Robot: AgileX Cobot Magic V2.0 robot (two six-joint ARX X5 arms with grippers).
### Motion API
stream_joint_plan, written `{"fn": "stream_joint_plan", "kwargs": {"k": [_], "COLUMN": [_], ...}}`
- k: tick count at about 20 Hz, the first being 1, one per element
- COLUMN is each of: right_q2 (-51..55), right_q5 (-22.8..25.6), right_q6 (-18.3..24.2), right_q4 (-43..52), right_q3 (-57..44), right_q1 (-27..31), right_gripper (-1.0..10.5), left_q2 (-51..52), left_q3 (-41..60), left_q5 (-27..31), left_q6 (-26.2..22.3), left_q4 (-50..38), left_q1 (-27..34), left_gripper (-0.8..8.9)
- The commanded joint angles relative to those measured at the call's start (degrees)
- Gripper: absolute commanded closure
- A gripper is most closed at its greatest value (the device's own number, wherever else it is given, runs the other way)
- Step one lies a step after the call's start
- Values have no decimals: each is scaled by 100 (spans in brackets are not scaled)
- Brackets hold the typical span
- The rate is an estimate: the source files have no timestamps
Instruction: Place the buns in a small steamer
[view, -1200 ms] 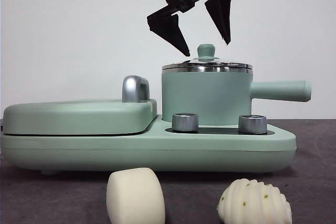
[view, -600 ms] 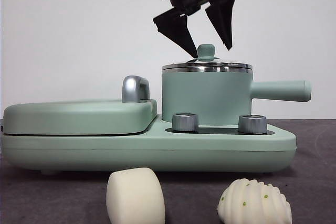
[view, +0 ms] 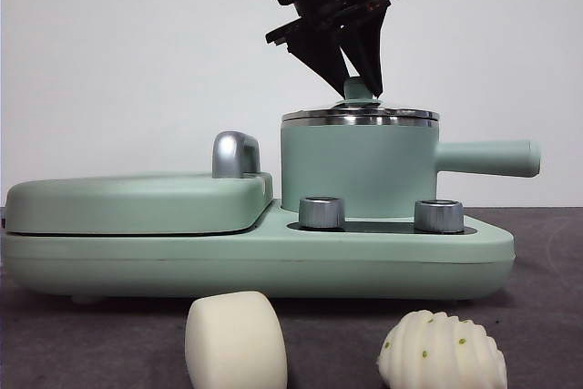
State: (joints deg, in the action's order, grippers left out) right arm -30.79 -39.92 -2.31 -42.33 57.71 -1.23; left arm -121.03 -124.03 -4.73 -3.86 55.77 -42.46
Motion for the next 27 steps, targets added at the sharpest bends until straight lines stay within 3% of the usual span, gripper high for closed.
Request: {"fn": "stream_joint_plan", "kwargs": {"k": [1, 18, 23, 27], "right_q2": [-22, -181, -492, -866], "right_q5": [-17, -15, -59, 2], "right_q6": [-2, -7, -31, -319], "right_q4": [26, -79, -234, -420], "right_q3": [90, 90, 92, 94], "right_q1": [-15, -15, -144, -669], "right_gripper": [452, 452, 453, 453], "left_q2": [-168, -144, -125, -125], "left_q3": [-175, -1985, -1985, -1985], "left_q5": [-98, -96, -94, 63], "left_q6": [-2, -26, -190, -203], "left_q4": [33, 953, 1137, 1145], "left_q1": [-94, 168, 706, 1360], "left_gripper": [795, 796, 796, 796]}}
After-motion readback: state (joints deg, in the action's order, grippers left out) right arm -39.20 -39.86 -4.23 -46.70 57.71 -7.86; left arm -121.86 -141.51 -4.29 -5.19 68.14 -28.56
